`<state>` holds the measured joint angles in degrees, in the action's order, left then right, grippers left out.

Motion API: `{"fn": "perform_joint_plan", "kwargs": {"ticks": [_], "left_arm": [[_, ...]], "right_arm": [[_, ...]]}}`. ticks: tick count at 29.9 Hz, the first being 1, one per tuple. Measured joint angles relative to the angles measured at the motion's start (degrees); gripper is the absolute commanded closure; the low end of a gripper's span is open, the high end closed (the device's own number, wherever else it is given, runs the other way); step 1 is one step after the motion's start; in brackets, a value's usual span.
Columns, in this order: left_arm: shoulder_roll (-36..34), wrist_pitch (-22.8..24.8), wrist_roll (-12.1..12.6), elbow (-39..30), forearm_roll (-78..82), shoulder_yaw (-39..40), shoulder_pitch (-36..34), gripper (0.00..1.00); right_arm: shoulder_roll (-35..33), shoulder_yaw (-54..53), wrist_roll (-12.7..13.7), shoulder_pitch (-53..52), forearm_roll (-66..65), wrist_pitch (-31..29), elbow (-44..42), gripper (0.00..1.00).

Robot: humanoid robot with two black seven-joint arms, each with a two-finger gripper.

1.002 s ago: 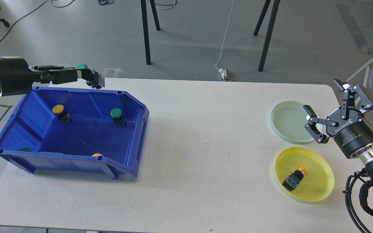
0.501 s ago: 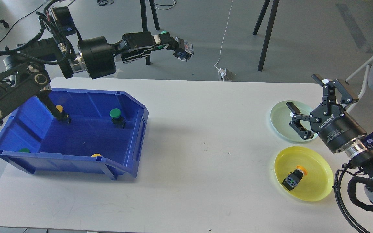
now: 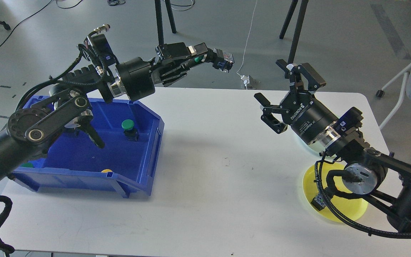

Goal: Pass button and place on color plate
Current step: 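Raise the green button with the left gripper toward the right gripper, then grasp the green button with the right gripper from the left gripper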

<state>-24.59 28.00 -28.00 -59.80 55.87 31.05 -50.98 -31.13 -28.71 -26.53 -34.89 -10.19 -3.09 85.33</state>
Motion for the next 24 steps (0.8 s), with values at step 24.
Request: {"fn": "perform_joint_plan", "kwargs": {"ticks": [24], "left_arm": [[0.1,0.0,0.0,-0.1,0.4,0.0,0.1,0.86]], "right_arm": [[14.8,0.6,-1.1,-6.3,-0.1,-0.4,-9.7,0.03]]}}
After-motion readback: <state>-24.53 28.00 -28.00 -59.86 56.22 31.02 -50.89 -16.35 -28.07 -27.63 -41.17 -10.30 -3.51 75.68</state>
